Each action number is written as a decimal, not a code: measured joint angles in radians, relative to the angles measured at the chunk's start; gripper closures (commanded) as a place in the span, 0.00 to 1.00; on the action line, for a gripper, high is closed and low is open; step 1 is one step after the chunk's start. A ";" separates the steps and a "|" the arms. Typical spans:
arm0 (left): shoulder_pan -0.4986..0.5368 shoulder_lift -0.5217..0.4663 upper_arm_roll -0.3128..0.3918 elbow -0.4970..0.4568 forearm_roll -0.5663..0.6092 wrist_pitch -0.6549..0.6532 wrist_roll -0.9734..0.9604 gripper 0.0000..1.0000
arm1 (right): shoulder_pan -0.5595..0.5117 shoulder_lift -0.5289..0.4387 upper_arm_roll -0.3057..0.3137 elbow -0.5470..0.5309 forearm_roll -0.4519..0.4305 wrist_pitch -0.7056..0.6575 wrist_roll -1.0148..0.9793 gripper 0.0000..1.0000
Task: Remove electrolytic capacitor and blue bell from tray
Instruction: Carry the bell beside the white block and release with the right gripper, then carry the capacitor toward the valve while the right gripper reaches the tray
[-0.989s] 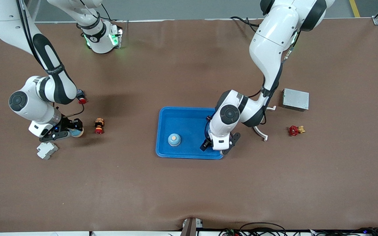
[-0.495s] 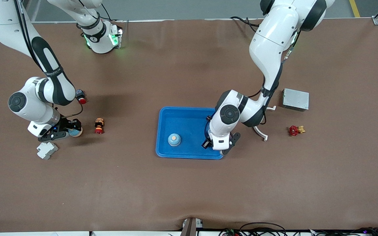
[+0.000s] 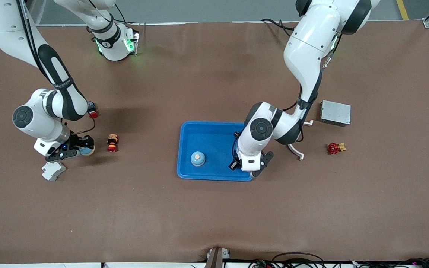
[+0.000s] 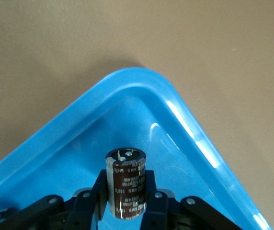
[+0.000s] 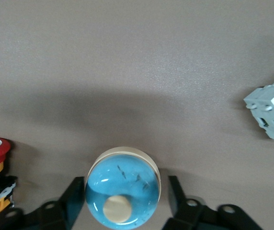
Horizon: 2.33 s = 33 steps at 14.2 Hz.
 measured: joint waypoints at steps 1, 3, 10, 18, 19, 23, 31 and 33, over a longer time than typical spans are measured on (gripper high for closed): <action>0.002 -0.015 0.001 0.002 0.000 -0.023 0.000 1.00 | 0.000 0.000 0.001 0.002 0.000 0.000 -0.004 0.00; 0.011 -0.061 0.004 0.006 0.003 -0.092 0.000 1.00 | 0.003 -0.015 0.006 0.016 -0.001 -0.020 -0.018 0.00; 0.097 -0.268 0.006 -0.046 0.023 -0.348 0.213 1.00 | 0.160 -0.157 0.027 0.326 0.000 -0.575 0.278 0.00; 0.260 -0.496 0.009 -0.328 0.024 -0.381 0.685 1.00 | 0.530 -0.116 0.036 0.349 0.001 -0.484 0.986 0.00; 0.289 -0.516 0.009 -0.362 0.024 -0.381 0.756 1.00 | 0.558 -0.101 0.036 0.360 0.001 -0.475 1.040 0.00; 0.389 -0.532 0.010 -0.428 0.042 -0.371 0.948 1.00 | 0.650 0.011 0.035 0.469 -0.001 -0.456 1.221 0.00; 0.494 -0.386 0.008 -0.452 0.119 -0.186 1.062 0.94 | 0.718 0.284 0.028 0.748 -0.046 -0.445 1.416 0.00; 0.481 -0.345 0.005 -0.452 0.123 -0.152 1.062 0.94 | 0.720 0.323 0.027 0.770 -0.049 -0.406 1.422 0.00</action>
